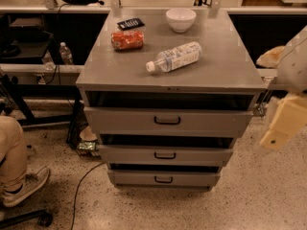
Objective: Open bottom drawer
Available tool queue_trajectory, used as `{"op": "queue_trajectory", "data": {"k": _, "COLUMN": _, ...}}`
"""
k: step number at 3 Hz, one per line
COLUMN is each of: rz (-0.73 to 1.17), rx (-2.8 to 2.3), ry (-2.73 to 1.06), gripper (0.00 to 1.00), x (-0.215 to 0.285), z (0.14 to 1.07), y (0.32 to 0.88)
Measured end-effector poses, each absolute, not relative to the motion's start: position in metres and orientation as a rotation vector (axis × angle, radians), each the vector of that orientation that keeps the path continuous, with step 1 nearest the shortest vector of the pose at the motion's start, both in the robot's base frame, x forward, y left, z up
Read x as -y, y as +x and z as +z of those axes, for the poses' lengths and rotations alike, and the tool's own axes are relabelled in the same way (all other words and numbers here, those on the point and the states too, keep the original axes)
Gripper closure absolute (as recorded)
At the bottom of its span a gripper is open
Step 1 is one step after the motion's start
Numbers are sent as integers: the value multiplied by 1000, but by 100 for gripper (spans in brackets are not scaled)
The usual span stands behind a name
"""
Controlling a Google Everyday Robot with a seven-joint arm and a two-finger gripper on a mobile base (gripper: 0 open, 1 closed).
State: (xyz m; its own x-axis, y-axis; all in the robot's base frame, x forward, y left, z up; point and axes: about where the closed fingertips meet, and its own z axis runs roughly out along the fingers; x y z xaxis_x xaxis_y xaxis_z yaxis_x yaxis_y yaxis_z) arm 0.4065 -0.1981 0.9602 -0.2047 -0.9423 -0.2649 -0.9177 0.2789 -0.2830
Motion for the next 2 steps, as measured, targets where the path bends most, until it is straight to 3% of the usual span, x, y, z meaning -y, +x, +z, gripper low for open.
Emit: {"op": "queue_trajectory", "data": {"k": 2, "rz": -62, "rx": -2118, "ry": -1644, "gripper": 0, "x": 171, "z": 873, "y": 374}}
